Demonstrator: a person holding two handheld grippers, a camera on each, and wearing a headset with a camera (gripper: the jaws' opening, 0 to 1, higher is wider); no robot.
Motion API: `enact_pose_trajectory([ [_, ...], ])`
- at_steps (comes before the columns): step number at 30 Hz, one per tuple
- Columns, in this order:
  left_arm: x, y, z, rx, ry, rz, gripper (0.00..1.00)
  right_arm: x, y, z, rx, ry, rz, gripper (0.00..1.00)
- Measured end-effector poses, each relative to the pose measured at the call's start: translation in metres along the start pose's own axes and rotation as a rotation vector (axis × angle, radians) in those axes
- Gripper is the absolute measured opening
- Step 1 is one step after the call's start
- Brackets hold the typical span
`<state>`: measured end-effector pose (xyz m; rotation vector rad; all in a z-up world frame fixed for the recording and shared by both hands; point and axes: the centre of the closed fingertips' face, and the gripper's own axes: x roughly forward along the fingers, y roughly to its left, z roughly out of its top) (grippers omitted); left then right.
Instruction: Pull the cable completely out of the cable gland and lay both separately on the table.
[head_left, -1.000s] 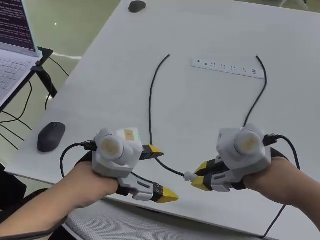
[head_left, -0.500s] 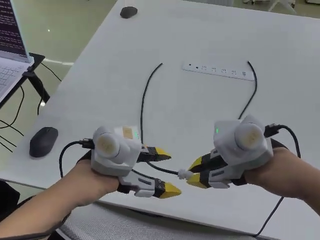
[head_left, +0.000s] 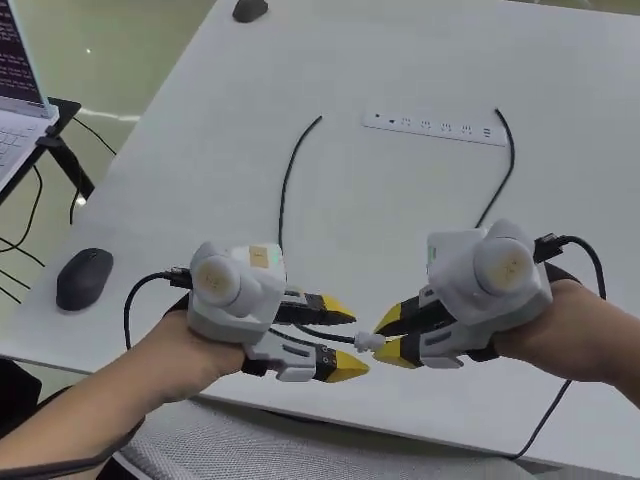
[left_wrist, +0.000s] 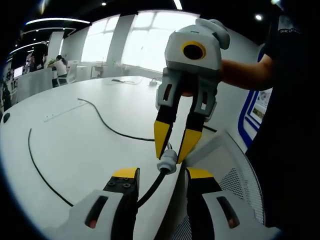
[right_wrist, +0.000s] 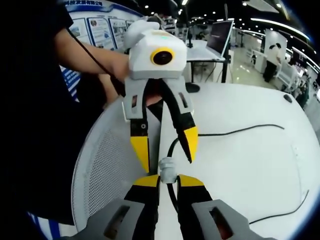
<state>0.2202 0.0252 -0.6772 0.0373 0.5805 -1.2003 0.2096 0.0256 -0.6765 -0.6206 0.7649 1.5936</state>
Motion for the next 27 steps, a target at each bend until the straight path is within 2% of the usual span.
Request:
enact_pose_trajectory([
  [2,0.0006,-0.0011,0.0002,-0.016,0.002,-0.014,0.3,-0.0005,-0.0004,-0.0002,-0.005,-0.002,0.0,0.07],
  [4,0.0011,-0.0031,0.0014,-0.007,-0.004,-0.024,0.25,-0.0011,0.0002,0.0003,-0.005,-0.006,0.002,0.07],
  [10,0.002,-0.0045,0.0057,-0.01,-0.018,-0.04,0.19,-0.0018,-0.0008,-0.002,-0.02,-0.01,0.001,0.07],
  [17,0.0029,-0.0038,0.0069,-0.001,-0.022,-0.049,0.17,-0.0041,-0.0033,-0.0021,-0.051,-0.026,-0.001,0.07],
  [22,0.0042,-0.0074,0.0053,-0.005,-0.013,-0.06,0.16,-0.0033,0.0005,-0.0039,-0.098,-0.042,0.015,0.07],
  [24,0.0034,-0.0086,0.0058,0.01,-0.017,-0.058,0.16,-0.0034,0.0009,-0.0042,-0.124,-0.052,0.013,0.07],
  [27,0.0024,-0.0082,0.0074,0.001,-0.019,-0.053,0.16,-0.0042,0.0012,-0.0029,-0.157,-0.059,0.005,0.07],
])
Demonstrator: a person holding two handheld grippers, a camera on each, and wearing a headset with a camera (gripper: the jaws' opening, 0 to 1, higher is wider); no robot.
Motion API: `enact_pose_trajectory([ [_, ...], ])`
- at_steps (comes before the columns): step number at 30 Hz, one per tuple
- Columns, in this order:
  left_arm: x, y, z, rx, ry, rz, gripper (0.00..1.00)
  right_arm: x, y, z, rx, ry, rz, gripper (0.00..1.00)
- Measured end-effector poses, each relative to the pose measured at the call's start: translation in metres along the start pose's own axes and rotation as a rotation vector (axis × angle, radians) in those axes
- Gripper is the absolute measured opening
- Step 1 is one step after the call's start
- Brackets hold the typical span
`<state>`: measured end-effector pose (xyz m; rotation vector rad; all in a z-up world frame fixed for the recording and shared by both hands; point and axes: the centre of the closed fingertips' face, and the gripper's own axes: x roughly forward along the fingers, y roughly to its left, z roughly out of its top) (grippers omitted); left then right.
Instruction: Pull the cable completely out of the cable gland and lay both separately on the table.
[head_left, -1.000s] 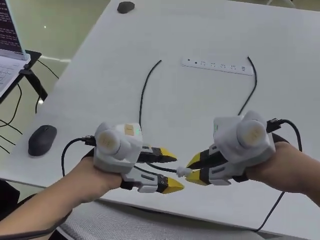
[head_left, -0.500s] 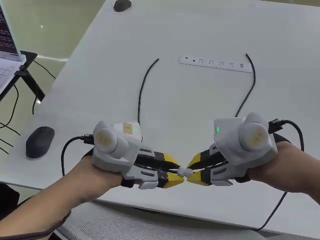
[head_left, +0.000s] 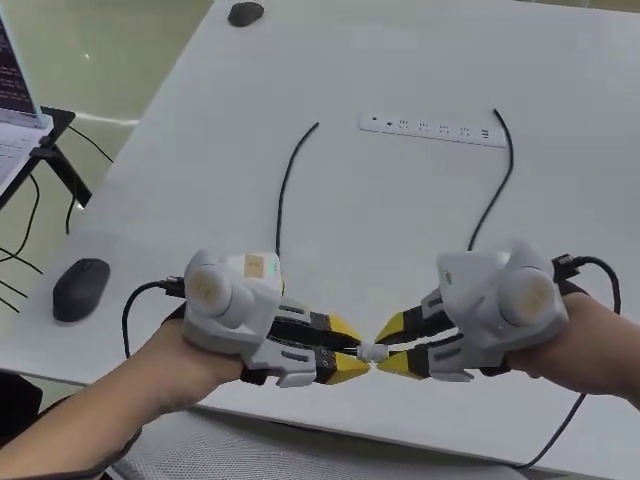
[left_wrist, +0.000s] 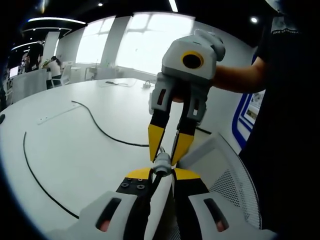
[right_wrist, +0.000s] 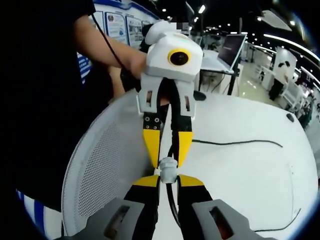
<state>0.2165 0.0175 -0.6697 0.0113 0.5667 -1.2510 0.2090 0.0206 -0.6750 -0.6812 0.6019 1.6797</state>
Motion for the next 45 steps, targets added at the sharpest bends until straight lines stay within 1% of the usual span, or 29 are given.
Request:
enact_pose_trajectory([
  [2,-0.001,0.001,0.001,-0.008,0.003,0.003,0.15,0.0,-0.001,0.001,-0.014,-0.002,-0.012,0.08],
  [4,-0.002,0.003,0.002,-0.018,0.003,0.008,0.15,0.001,-0.003,0.002,-0.054,-0.003,-0.037,0.08],
  [5,-0.003,0.004,0.003,-0.034,-0.003,0.011,0.15,0.001,-0.005,0.003,-0.078,0.001,-0.063,0.08],
  [6,-0.004,0.004,0.003,-0.058,-0.003,0.007,0.15,0.001,-0.004,0.003,-0.084,-0.002,-0.07,0.07],
  [8,-0.005,0.005,0.005,-0.043,-0.01,0.009,0.15,0.0,-0.006,0.005,-0.099,-0.006,-0.106,0.07],
  [9,-0.005,0.005,0.006,-0.038,-0.011,0.011,0.15,0.0,-0.005,0.005,-0.098,-0.008,-0.106,0.07],
  [11,-0.005,0.003,0.006,-0.068,-0.008,-0.003,0.15,-0.002,-0.004,0.005,-0.098,-0.015,-0.115,0.07],
  [12,-0.005,0.002,0.006,-0.054,-0.011,-0.001,0.15,-0.002,-0.005,0.005,-0.099,-0.016,-0.123,0.07],
  [18,-0.003,0.0,0.008,-0.037,-0.006,0.006,0.15,-0.004,-0.006,0.005,-0.084,-0.028,-0.132,0.08],
  [19,-0.003,0.0,0.009,-0.033,-0.005,0.006,0.15,-0.005,-0.006,0.006,-0.061,-0.04,-0.133,0.08],
  [21,-0.004,0.001,0.01,-0.018,-0.009,0.012,0.15,-0.006,-0.008,0.007,-0.059,-0.059,-0.135,0.09],
  [23,-0.006,0.002,0.012,-0.017,-0.013,0.011,0.15,-0.008,-0.009,0.01,-0.024,-0.09,-0.129,0.09],
  [24,-0.006,0.003,0.012,-0.011,-0.013,0.01,0.15,-0.008,-0.01,0.01,0.003,-0.103,-0.118,0.09],
  [28,-0.008,0.003,0.012,0.031,0.005,0.01,0.15,-0.011,-0.011,0.009,0.057,-0.115,-0.092,0.11],
  [29,-0.008,0.003,0.013,0.04,0.007,0.008,0.15,-0.012,-0.012,0.009,0.104,-0.128,-0.074,0.12],
  [30,-0.008,0.002,0.013,0.05,0.009,0.007,0.15,-0.013,-0.013,0.011,0.127,-0.154,-0.062,0.14],
  [31,-0.009,0.002,0.013,0.054,0.014,0.004,0.15,-0.016,-0.013,0.014,0.184,-0.193,-0.026,0.15],
  [32,-0.009,0.002,0.013,0.056,0.016,0.0,0.15,-0.018,-0.013,0.013,0.228,-0.209,-0.008,0.16],
  [33,-0.009,0.001,0.012,0.055,0.021,-0.005,0.15,-0.02,-0.014,0.013,0.259,-0.227,0.018,0.17],
  [34,-0.01,0.001,0.012,0.068,0.031,-0.006,0.15,-0.022,-0.015,0.015,0.273,-0.245,0.026,0.17],
  [35,-0.01,0.001,0.013,0.081,0.031,-0.002,0.15,-0.025,-0.017,0.02,0.33,-0.293,0.053,0.18],
  [36,-0.011,0.0,0.013,0.077,0.029,-0.008,0.15,-0.026,-0.014,0.022,0.388,-0.317,0.089,0.19],
  [37,-0.012,0.0,0.014,0.079,0.026,-0.009,0.15,-0.027,-0.014,0.022,0.421,-0.325,0.113,0.2],
  [38,-0.013,0.0,0.016,0.087,0.02,-0.008,0.15,-0.028,-0.014,0.024,0.432,-0.352,0.146,0.2],
  [39,-0.014,0.0,0.015,0.087,0.019,-0.01,0.15,-0.029,-0.01,0.026,0.462,-0.37,0.191,0.2],
  [40,-0.014,0.0,0.016,0.09,0.016,-0.012,0.15,-0.029,-0.01,0.029,0.507,-0.392,0.22,0.19],
  [41,-0.015,0.0,0.017,0.097,0.011,-0.013,0.15,-0.029,-0.011,0.029,0.518,-0.398,0.224,0.18],
  [42,-0.015,0.0,0.017,0.094,0.011,-0.012,0.15,-0.028,-0.01,0.03,0.547,-0.411,0.247,0.19],
  [45,-0.015,-0.001,0.018,0.088,0.009,-0.014,0.15,-0.024,-0.007,0.027,0.598,-0.405,0.306,0.18],
])
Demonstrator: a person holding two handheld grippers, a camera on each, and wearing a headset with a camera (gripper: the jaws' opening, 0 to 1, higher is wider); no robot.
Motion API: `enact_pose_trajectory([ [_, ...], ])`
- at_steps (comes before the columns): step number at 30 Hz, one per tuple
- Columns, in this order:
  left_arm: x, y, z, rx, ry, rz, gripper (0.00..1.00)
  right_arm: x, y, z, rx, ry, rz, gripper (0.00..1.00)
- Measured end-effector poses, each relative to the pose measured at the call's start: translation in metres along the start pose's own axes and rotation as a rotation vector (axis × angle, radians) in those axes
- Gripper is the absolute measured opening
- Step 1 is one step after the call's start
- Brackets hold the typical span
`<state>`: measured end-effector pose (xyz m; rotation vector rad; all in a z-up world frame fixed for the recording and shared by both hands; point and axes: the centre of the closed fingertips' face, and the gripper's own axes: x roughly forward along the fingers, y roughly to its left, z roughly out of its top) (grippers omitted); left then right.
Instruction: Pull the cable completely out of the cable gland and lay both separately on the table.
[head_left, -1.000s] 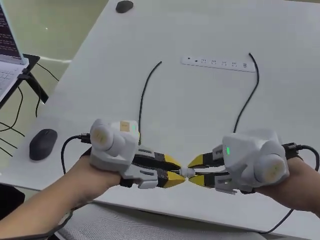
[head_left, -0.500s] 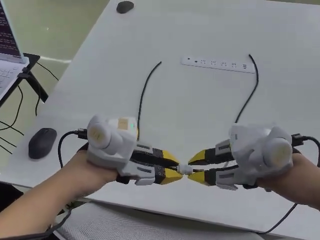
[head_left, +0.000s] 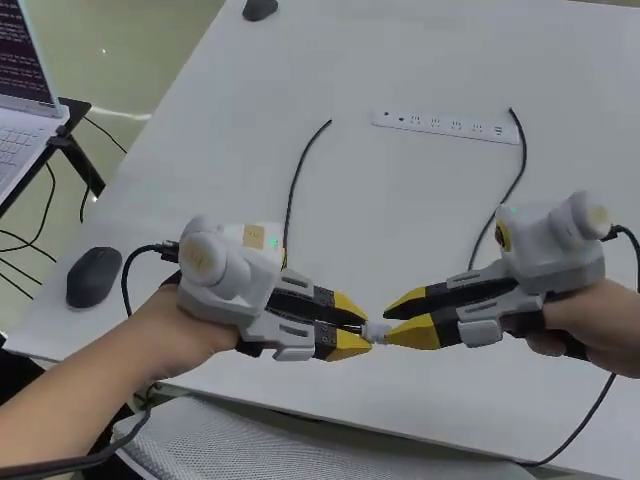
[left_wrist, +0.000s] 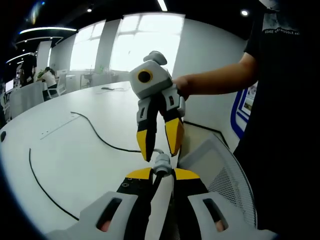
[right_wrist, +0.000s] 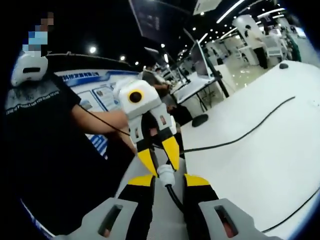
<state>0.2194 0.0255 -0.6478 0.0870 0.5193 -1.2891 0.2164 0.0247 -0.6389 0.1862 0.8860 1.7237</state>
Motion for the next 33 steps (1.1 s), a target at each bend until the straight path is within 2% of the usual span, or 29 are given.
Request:
enact_pose_trajectory([
  [1,0.0,-0.001,0.0,-0.003,0.0,-0.003,0.15,0.001,0.003,-0.002,0.048,0.003,0.029,0.18],
  [2,0.0,-0.001,0.0,-0.003,-0.001,-0.004,0.15,0.001,0.004,-0.004,0.059,0.008,0.043,0.17],
  [4,-0.001,-0.002,0.0,-0.006,-0.003,-0.004,0.15,0.002,-0.001,-0.007,0.053,0.016,0.034,0.15],
  [8,0.0,-0.001,-0.004,-0.036,0.009,-0.001,0.15,0.005,0.006,-0.007,0.069,0.003,0.07,0.1],
  [13,0.001,-0.003,-0.003,-0.045,0.008,-0.004,0.15,0.008,0.007,-0.009,0.068,-0.002,0.072,0.09],
  [16,0.003,-0.003,-0.003,-0.057,0.014,-0.007,0.15,0.01,0.007,-0.01,0.037,0.004,0.062,0.09],
  [19,0.004,-0.003,-0.004,-0.082,0.019,-0.01,0.15,0.011,0.005,-0.012,-0.031,0.025,0.031,0.08],
  [21,0.003,-0.002,-0.004,-0.095,0.018,-0.009,0.15,0.011,0.003,-0.012,-0.115,0.043,-0.005,0.08],
  [24,0.002,-0.001,-0.002,-0.108,0.009,-0.014,0.15,0.011,0.004,-0.009,-0.196,0.054,-0.046,0.07],
  [30,0.003,-0.004,-0.002,-0.12,0.006,-0.03,0.14,0.008,0.003,-0.01,-0.372,0.099,-0.153,0.06],
  [33,0.004,-0.006,-0.001,-0.15,-0.003,-0.044,0.14,0.007,0.001,-0.012,-0.453,0.117,-0.202,0.06],
])
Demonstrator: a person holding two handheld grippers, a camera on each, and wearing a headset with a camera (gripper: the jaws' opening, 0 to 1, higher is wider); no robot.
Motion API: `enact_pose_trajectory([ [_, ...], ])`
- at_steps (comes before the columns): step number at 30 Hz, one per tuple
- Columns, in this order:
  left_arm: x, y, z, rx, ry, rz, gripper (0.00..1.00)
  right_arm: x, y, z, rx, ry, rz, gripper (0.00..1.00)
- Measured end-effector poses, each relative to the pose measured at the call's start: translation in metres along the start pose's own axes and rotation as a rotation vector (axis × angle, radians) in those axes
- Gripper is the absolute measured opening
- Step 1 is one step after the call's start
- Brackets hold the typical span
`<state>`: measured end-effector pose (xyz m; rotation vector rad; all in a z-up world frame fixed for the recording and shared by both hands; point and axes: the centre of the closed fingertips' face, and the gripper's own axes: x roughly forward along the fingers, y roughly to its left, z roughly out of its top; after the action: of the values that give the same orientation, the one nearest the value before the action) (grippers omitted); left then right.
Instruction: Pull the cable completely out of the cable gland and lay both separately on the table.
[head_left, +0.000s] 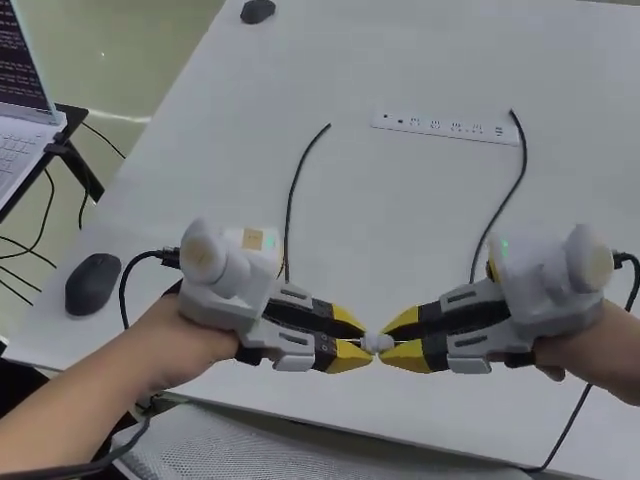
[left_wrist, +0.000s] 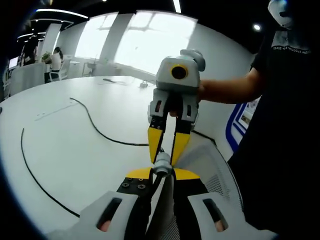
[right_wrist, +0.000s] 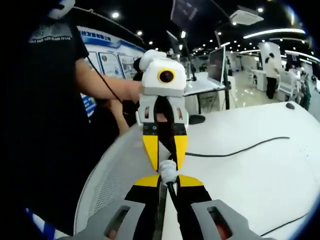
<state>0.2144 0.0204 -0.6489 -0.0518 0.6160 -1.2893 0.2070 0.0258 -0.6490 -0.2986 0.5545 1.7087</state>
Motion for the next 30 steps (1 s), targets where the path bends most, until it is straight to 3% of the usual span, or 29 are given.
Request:
enact_pose_trajectory([
  [7,-0.001,0.002,0.004,-0.064,-0.03,-0.013,0.14,-0.003,-0.004,0.001,-0.293,0.059,-0.143,0.07],
  [9,0.0,0.0,0.004,-0.105,-0.03,-0.027,0.15,-0.003,-0.001,-0.001,-0.334,0.082,-0.166,0.07],
  [11,0.0,0.0,0.006,-0.194,-0.044,-0.033,0.15,-0.005,-0.002,0.002,-0.437,0.114,-0.239,0.07],
  [14,-0.003,0.001,0.012,-0.204,-0.075,-0.037,0.15,-0.008,-0.003,0.008,-0.528,0.12,-0.316,0.07],
  [19,0.0,-0.003,0.01,-0.187,-0.053,-0.043,0.15,-0.007,0.0,0.004,-0.521,0.134,-0.294,0.07],
  [23,0.003,-0.003,0.004,-0.119,-0.024,-0.023,0.15,-0.004,0.0,-0.002,-0.482,0.143,-0.272,0.08],
  [30,0.004,-0.005,0.005,0.016,0.01,0.017,0.15,-0.006,-0.002,-0.003,-0.285,0.103,-0.229,0.09],
])
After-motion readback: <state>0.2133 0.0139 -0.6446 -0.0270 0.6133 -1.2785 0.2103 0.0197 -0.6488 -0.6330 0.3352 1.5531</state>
